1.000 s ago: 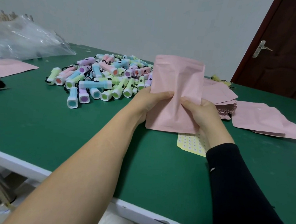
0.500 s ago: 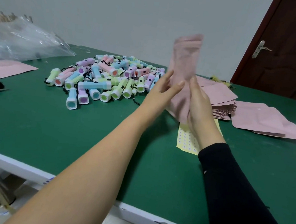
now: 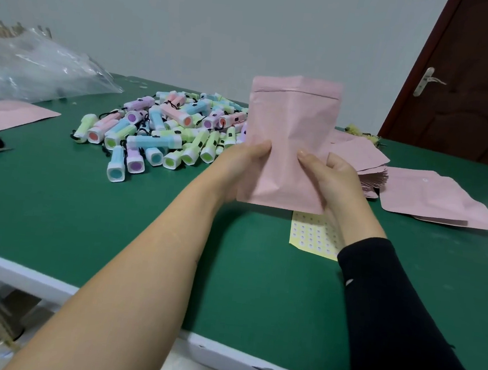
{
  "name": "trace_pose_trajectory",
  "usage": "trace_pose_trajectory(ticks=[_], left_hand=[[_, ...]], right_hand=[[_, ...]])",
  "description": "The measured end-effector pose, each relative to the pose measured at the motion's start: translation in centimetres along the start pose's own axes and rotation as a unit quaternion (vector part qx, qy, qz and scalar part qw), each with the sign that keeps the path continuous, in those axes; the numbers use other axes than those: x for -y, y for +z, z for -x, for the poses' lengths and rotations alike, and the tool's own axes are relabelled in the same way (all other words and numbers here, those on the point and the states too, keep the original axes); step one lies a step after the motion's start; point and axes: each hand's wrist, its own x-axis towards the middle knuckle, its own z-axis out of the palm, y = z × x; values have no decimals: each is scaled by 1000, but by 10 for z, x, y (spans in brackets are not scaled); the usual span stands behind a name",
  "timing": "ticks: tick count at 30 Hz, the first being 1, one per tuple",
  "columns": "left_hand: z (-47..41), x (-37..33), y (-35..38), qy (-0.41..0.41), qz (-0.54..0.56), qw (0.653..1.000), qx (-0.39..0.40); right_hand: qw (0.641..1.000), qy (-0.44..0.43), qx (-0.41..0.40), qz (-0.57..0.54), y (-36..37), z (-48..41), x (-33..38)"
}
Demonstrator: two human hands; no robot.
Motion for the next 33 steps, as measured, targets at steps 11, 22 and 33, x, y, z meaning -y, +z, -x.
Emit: trace_pose_trajectory(ticks=[11,22,33], left_hand=[[-9,7,-10,19,-146,989,19],[-11,7,-10,5,-146,989,-27],[-13,8,-10,9,-106,994,-29]], right_hand=[[999,26,-1,-40,-11,-3,-4],[998,60,32,14,-9,-2,-4],[997,71,44,-2,0,3,-3]])
